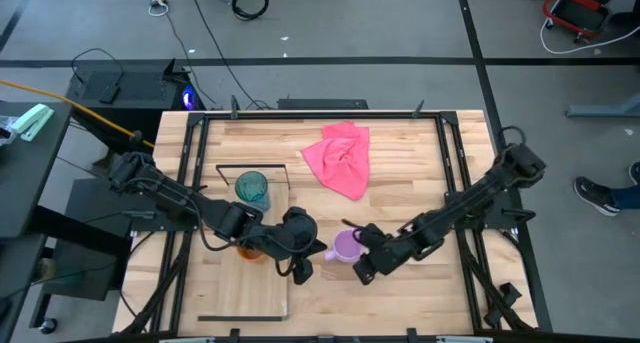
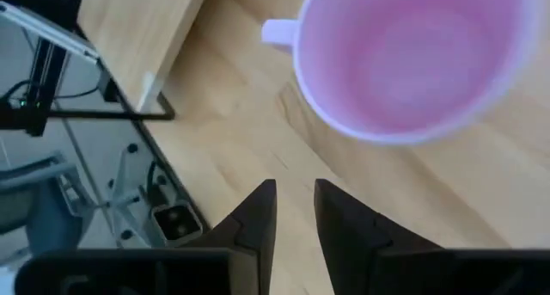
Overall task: Stack small to large cups/mugs on shelf
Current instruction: Put the purple cup on the shelf
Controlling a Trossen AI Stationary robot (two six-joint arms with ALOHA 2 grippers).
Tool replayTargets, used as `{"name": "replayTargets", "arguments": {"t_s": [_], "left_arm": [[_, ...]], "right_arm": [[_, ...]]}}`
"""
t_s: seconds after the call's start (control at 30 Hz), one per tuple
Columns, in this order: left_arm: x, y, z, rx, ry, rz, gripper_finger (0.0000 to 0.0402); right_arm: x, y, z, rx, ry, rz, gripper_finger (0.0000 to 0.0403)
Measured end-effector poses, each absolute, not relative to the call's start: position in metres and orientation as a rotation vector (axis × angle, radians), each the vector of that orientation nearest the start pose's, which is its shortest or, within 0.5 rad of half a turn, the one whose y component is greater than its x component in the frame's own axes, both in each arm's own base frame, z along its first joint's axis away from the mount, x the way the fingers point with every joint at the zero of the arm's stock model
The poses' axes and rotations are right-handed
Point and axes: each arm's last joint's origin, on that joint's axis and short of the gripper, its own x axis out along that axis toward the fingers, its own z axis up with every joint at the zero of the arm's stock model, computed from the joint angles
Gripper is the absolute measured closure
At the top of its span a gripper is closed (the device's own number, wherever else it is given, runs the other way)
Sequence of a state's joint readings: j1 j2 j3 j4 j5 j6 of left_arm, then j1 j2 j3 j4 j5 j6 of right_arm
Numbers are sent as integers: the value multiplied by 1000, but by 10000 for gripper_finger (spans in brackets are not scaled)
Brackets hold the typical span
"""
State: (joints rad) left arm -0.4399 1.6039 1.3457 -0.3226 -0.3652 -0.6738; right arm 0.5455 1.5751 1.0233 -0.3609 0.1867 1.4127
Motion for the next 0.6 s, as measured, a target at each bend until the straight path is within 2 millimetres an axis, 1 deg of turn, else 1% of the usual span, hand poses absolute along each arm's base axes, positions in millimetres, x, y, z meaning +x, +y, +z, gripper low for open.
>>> {"name": "replayTargets", "arguments": {"t_s": [0.1, 0.23, 0.3, 0.37, 0.47, 0.6], "left_arm": [[330, -140, 309, -459, 522, 190, 387], [332, -128, 306, -502, 535, 258, 388], [338, -122, 303, -518, 535, 286, 390], [340, -117, 299, -523, 553, 300, 392], [351, -111, 294, -560, 550, 277, 389], [361, -108, 281, -620, 590, 262, 377]], "right_arm": [[261, 153, 230, 959, 920, -340, 314], [241, 135, 244, 918, 905, -474, 314], [234, 128, 249, 917, 889, -525, 314], [232, 122, 252, 920, 887, -544, 314], [232, 117, 254, 900, 884, -541, 314], [234, 111, 252, 832, 910, -550, 314]]}}
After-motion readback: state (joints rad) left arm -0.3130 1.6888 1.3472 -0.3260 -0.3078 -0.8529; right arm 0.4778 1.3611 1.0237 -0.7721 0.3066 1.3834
